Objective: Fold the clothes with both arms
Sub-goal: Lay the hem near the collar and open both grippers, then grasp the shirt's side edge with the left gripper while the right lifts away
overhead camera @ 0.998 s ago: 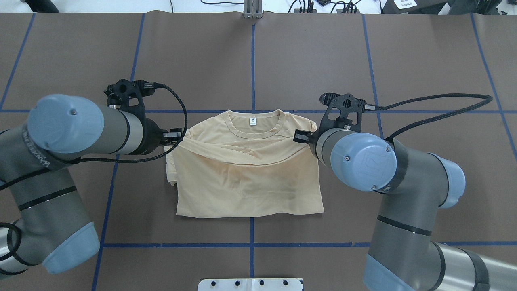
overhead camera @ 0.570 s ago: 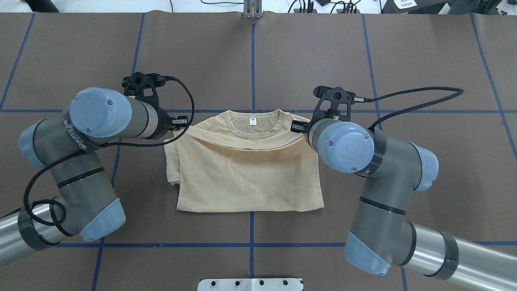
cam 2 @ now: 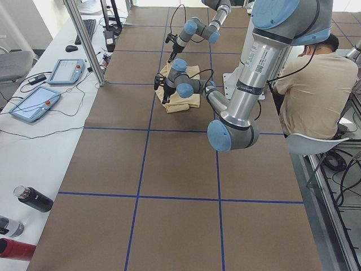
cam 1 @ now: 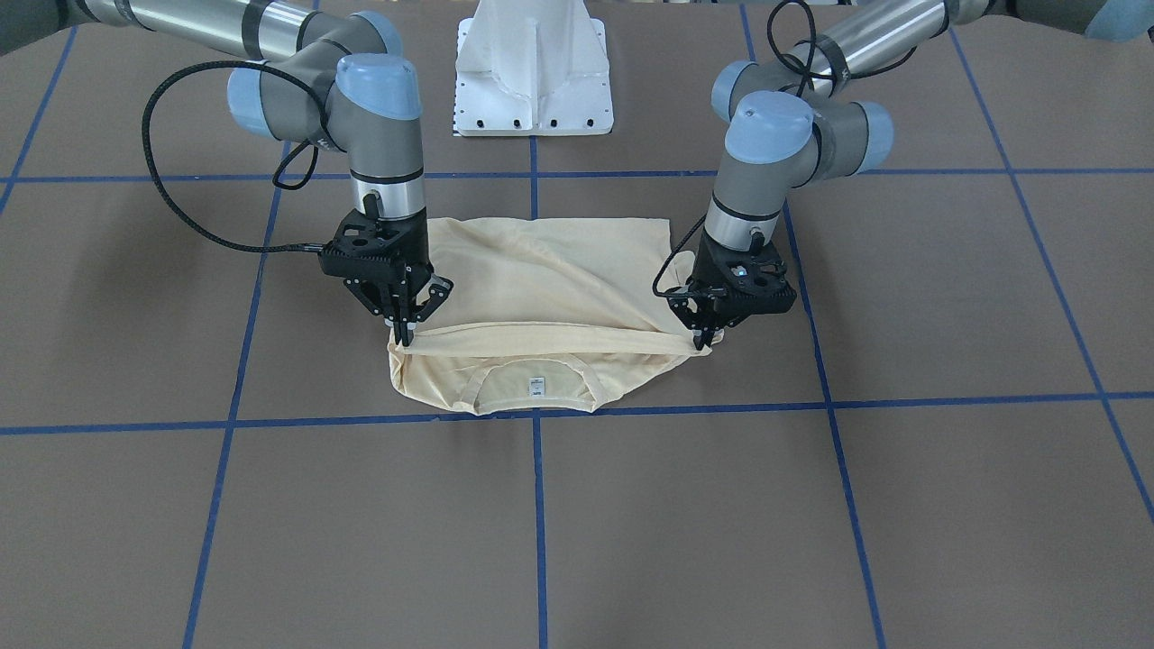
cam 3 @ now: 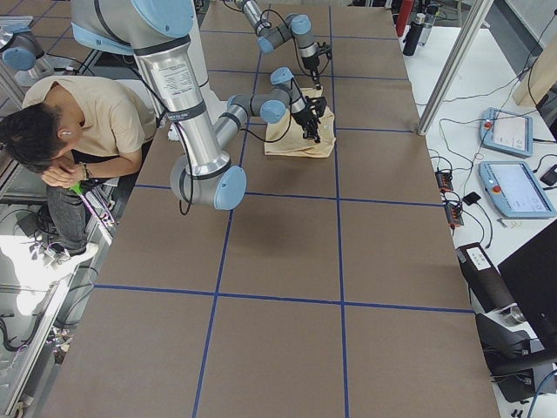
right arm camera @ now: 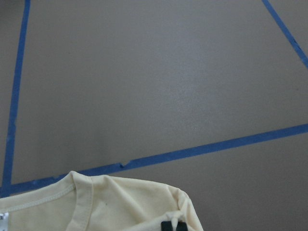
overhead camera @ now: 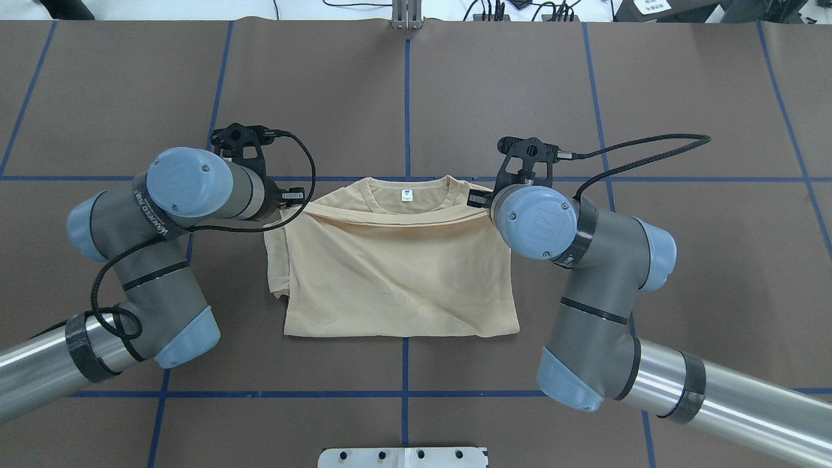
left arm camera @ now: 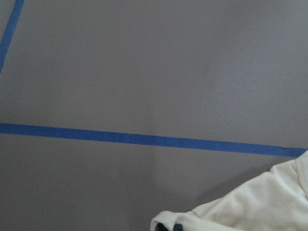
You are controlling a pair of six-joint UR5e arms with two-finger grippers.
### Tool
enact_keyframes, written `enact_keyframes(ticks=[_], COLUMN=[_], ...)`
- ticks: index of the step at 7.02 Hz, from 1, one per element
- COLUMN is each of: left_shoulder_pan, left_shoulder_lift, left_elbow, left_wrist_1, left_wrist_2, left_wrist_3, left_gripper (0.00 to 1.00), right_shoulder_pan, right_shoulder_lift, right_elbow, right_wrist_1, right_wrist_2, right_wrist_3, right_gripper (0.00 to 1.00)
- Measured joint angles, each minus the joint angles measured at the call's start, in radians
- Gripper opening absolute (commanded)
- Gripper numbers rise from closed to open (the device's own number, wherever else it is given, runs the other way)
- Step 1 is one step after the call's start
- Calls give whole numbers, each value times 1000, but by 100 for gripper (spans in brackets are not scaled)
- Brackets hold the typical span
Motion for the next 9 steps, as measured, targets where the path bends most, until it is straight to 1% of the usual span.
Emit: enact_keyframes(ticks=[1, 2, 3, 4, 5, 6, 7, 9], left_shoulder_pan=[-9, -25, -40, -46, -39, -6, 60, 175], left_shoulder_lift=[1, 6, 31, 77, 127, 171, 212, 248], left_elbow=[-11, -42, -92, -150, -200, -226, -234, -237], left_wrist_1=[-12, -19, -20, -22, -28, -56, -107, -154], left_wrist_2=[-5, -29, -77, -116, -131, -128, -97, -25], left_wrist_3=[54, 117, 161, 183, 173, 125, 53, -64], left_gripper=[100, 100, 100, 100, 100, 100, 99, 86], right_shoulder_pan=[26, 63, 101, 127, 139, 143, 144, 144], right_shoulder_lift=[1, 1, -2, -13, -30, -46, -56, -62], right_elbow=[2, 11, 22, 40, 54, 59, 61, 61], right_wrist_1=[1, 1, 2, 3, 11, 29, 46, 56], right_wrist_2=[43, 109, 185, 237, 259, 265, 265, 263], right_wrist_3=[-27, -68, -115, -161, -186, -194, -197, -198], right_gripper=[100, 100, 100, 100, 100, 100, 100, 100])
